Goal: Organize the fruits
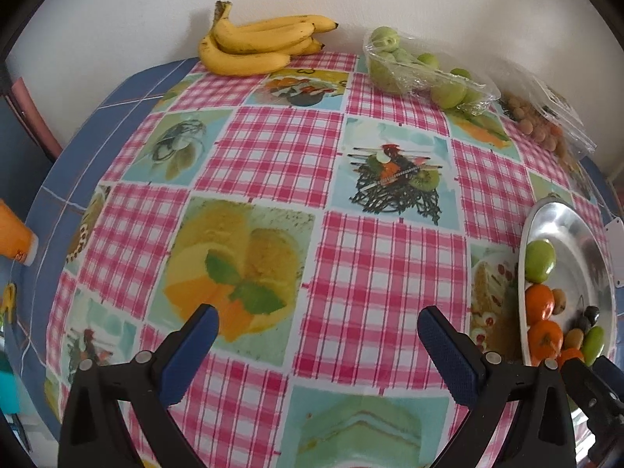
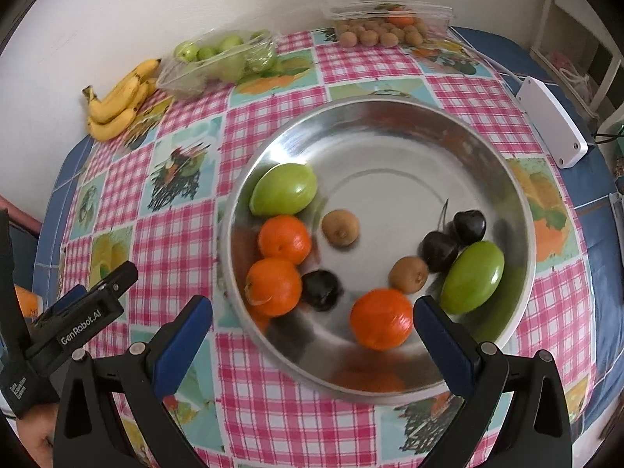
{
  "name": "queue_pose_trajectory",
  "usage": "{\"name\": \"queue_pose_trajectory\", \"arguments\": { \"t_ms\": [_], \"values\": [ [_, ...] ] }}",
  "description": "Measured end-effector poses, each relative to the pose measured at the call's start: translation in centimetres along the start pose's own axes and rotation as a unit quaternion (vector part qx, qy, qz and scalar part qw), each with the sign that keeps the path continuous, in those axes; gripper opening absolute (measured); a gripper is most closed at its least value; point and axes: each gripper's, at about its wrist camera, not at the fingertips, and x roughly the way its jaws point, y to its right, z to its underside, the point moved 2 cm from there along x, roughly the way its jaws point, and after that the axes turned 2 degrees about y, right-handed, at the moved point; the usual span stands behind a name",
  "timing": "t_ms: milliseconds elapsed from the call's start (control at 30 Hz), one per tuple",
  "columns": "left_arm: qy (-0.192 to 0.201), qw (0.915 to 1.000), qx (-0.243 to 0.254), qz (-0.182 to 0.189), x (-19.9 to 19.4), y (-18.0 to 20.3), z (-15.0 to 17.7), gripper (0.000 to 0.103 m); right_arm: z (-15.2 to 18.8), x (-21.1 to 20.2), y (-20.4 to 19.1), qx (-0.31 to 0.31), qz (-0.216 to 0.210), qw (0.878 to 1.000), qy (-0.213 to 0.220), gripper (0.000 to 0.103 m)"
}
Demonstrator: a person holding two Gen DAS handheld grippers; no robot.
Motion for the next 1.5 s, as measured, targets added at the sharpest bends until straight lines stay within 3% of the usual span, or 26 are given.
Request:
{"name": "queue_pose_trajectory", "arguments": {
  "t_ms": [133,567,867,1500],
  "values": [
    [-0.005,0.9997,0.012,-0.021,-0.6,-0.3,1.0,0.103,1.0,-0.2,-0.7,-0.009,0.001,1.000,-0.002,0.103],
    [-0.032,0.9992,0.018,-0.013,-2.9,-1.3,4.8,0.103,5.2,-0.8,-1.5,-0.042,0.025,0.999,-0.014,0.103],
    [-0.022,0.9994,0.018,-0.018,-4.3,-2.0,6.5,0.103,7.2,-1.8,-1.7,-0.068,0.029,0.997,-0.006,0.103],
    [-0.043,0.9987,0.013,-0.024,-3.5,-2.5,6.8,0.103,6.2,-2.1,-0.2,-0.047,0.056,0.997,0.001,0.103]
  ]
}}
